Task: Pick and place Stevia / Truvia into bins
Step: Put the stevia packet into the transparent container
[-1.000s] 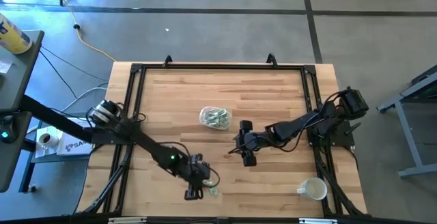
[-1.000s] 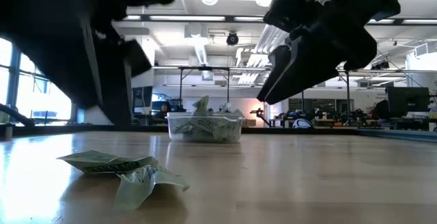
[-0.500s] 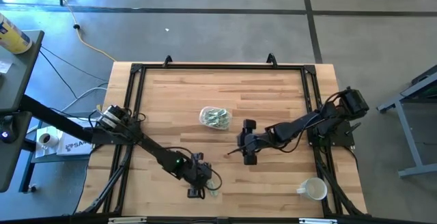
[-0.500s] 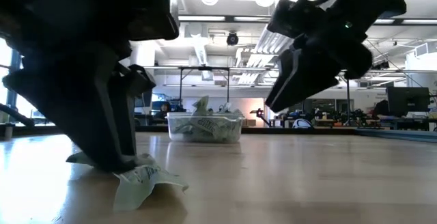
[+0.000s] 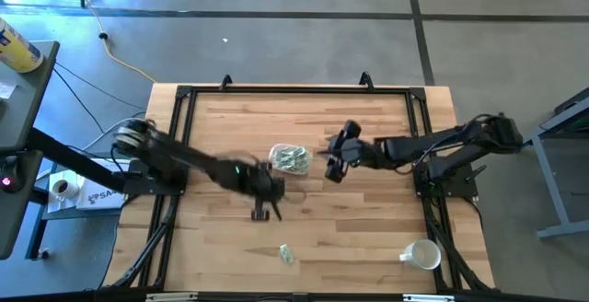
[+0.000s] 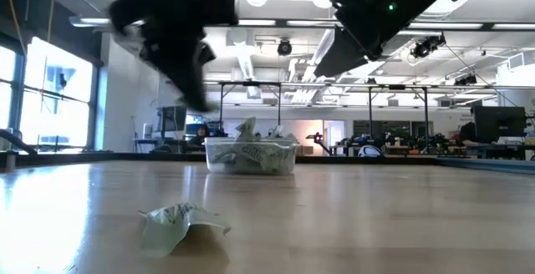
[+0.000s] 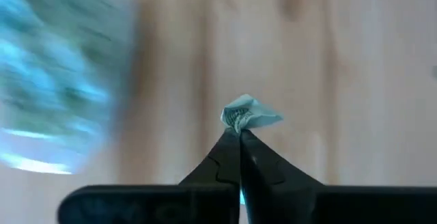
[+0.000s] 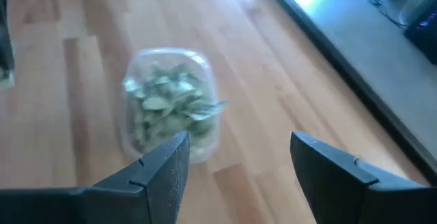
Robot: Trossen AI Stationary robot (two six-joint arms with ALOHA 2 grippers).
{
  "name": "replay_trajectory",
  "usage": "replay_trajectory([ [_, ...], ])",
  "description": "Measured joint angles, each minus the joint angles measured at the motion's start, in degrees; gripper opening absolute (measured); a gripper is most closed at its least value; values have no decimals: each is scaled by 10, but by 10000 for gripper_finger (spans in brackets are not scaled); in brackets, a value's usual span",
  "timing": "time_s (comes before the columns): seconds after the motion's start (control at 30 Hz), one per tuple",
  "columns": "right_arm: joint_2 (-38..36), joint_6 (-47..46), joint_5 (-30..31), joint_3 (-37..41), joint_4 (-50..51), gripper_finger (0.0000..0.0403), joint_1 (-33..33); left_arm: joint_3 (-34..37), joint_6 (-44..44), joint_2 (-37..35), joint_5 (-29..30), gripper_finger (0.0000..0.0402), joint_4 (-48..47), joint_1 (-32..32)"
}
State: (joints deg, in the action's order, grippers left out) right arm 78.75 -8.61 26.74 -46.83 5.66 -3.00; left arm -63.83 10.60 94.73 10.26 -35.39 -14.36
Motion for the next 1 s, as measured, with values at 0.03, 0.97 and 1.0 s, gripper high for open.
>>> replay_trajectory([
  [0.03,-8,1,0,0,6,245,8,0,-19,-17,1,30,3,19],
  [0.97,75,-59,-43,0,-8,245,27,-1,-162,68,-174,74,105,277],
  [1.0,75,-59,-45,0,-8,245,26,-1,-155,64,-174,78,101,277],
])
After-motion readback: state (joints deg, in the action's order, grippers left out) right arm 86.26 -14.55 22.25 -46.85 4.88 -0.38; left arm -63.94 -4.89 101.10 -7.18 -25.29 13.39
